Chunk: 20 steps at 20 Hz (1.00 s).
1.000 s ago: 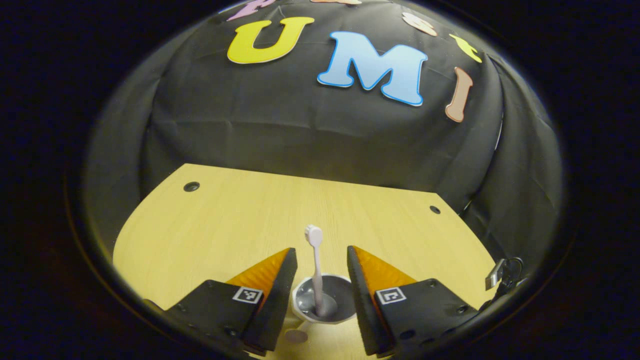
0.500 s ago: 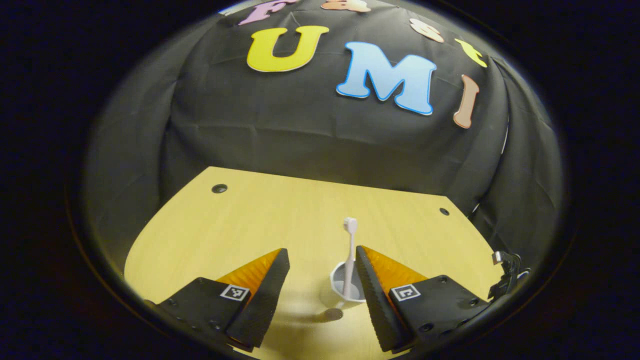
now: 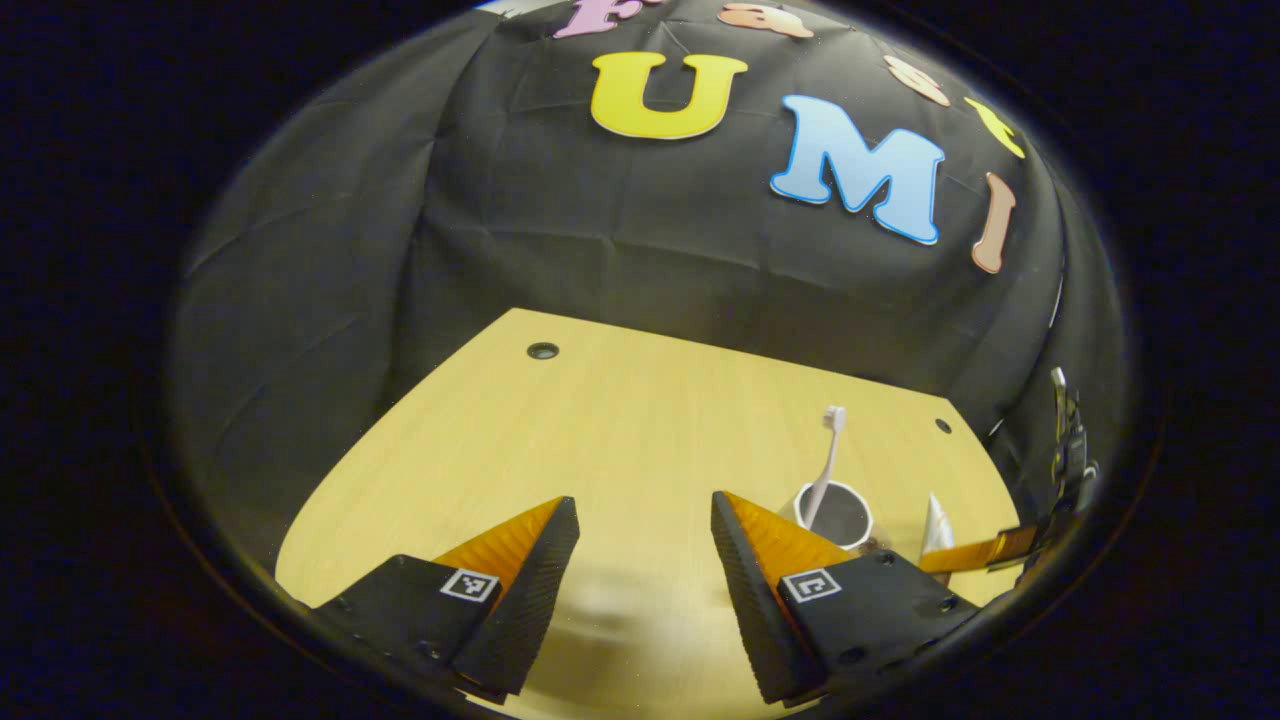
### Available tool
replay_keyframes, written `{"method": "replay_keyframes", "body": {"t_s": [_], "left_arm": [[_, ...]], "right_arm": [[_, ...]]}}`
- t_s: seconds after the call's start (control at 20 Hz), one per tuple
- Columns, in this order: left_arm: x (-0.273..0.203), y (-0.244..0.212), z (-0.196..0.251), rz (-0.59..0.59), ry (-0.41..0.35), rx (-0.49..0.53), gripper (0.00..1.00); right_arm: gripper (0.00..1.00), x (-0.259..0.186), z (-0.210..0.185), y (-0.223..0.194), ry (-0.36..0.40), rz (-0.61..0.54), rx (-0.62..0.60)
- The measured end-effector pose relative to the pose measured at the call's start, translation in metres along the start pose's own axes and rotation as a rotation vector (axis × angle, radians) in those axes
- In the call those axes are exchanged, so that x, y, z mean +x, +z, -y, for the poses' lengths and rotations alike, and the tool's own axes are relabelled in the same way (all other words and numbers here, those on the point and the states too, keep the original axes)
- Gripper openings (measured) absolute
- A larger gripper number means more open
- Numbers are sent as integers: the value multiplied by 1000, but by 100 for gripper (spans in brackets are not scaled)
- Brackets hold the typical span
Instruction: Put the toothbrush and toothpaste on the desktop into the cup, then pick up the cup and place it on the coaster on the desktop.
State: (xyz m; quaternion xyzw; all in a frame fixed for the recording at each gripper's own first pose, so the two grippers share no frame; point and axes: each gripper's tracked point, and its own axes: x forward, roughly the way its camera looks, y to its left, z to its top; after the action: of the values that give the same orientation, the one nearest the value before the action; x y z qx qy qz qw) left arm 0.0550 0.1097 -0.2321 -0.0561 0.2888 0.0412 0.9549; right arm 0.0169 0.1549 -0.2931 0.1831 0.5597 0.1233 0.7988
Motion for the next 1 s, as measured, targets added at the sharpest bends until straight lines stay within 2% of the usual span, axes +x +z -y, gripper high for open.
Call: {"method": "replay_keyframes", "body": {"t_s": [0.2,0.4,0.5,0.75,0.8,0.85,1.0], "left_arm": [[-21,-1,-45,-5,65,-6,88],[-38,2,-78,-3,123,-23,88],[-45,0,-90,-6,142,-33,88],[-58,-4,-105,-23,176,-41,88],[-59,-5,-107,-27,182,-42,88],[-61,-6,-110,-32,188,-44,88],[-64,-7,-111,-37,196,-44,88]], "right_arm": [[11,5,-42,58,77,81,24],[11,14,-76,87,129,152,38],[11,18,-86,96,154,200,27],[11,33,-98,104,157,301,-64],[7,34,-102,103,164,315,-82],[11,37,-104,103,163,329,-100],[10,41,-111,102,156,373,-181]]}}
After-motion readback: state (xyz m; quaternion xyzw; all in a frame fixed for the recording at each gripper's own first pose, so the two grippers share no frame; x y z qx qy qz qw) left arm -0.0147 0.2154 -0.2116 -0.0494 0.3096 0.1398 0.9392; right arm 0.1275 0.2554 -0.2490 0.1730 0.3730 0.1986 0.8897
